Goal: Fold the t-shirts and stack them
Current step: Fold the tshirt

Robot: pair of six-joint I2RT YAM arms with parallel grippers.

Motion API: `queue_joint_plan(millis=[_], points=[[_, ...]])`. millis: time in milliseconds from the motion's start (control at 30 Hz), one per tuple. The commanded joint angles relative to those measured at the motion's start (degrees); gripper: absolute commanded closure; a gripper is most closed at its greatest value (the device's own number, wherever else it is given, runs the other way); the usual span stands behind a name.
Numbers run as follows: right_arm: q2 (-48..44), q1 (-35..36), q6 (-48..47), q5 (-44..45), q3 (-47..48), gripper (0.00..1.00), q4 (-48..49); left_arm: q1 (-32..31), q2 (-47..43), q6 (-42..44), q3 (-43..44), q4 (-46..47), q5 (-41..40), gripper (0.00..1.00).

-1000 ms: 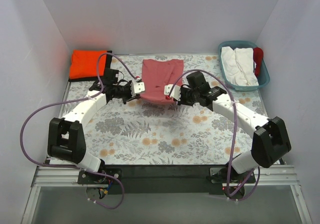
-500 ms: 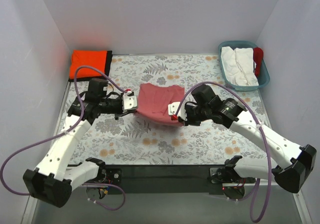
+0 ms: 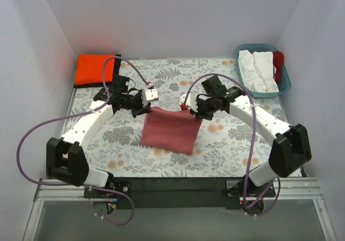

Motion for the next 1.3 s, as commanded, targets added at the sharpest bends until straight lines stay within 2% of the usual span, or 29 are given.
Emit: queue_joint_plan(millis=[0,167,367,433,600,867,1133,1267], points=[[4.4,-3.2,-3.8,-0.8,0.6,0.99,6.0,1.8,4.0,-0.5,0.5,8.4,-0.1,1.00],[12.4,-5.1,-4.5,-2.3,5.0,0.99,8.2,5.2,15.2,1.0,2.5,11.3,0.5,1.00],[21.0,-5.3,-1.7,-3.3,9.6,0.99,10.2,7.0,19.4,-0.4,3.5,12.8,0.3,1.00],[22.3,-5.3,-1.0,-3.8,10.7,0.99,10.1,7.0,18.6,0.3,3.1,12.0,1.1,1.00],[16.1,-5.3,-0.1,-4.7,9.7,0.99,9.7,7.1,12.2,1.0,2.9,9.2,2.1,1.00],[8.4,-4.4,0.0,-5.9,10.8,0.99,5.7,7.1,2.7,0.3,5.1,-2.7,1.5,1.00],[11.0,-3.3,-1.2,-6.3,13.5,0.99,4.6,7.1,-3.0,0.0,3.4,-10.0,-0.3,1.00],[14.6,-3.3,-2.0,-6.7,15.8,0.99,4.9,7.1,-2.0,-3.0,2.3,-8.3,-1.8,1.00]])
